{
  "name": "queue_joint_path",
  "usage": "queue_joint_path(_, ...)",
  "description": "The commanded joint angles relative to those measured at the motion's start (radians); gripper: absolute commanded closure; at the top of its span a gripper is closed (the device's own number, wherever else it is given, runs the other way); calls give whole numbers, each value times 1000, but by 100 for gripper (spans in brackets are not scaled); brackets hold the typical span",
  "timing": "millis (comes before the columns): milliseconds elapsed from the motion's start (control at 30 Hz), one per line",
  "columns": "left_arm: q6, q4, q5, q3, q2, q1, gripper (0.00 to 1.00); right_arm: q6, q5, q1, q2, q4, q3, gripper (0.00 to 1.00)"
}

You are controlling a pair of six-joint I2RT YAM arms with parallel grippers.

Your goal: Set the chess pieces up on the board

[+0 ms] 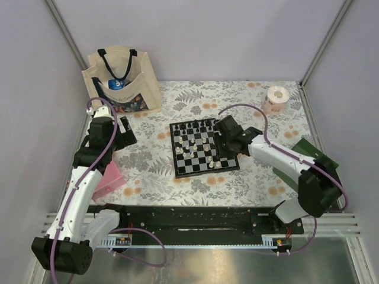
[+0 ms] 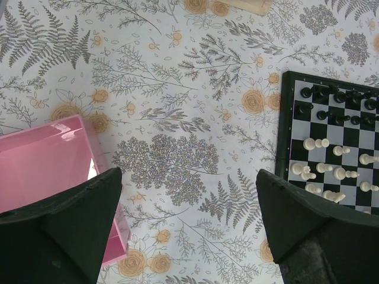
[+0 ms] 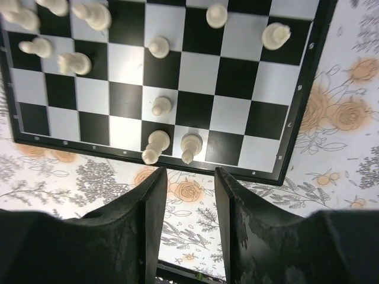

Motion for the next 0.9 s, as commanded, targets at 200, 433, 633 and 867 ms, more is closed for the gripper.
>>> queue_joint_path(200,4,40,20,-3,-35,5,1,-62,52,-115,-22,54,136,52)
queue_joint_path(433,5,40,21,-3,-41,6,1,-99,18,-172,134,76,225,52)
queue_joint_path(633,5,40,18,-3,-38,5,1,-97,-4,-190,234,67,259,51)
queue_joint_path(867,5,41,17,-3,-30,5,1,-105,38,-198,302,38,288,50)
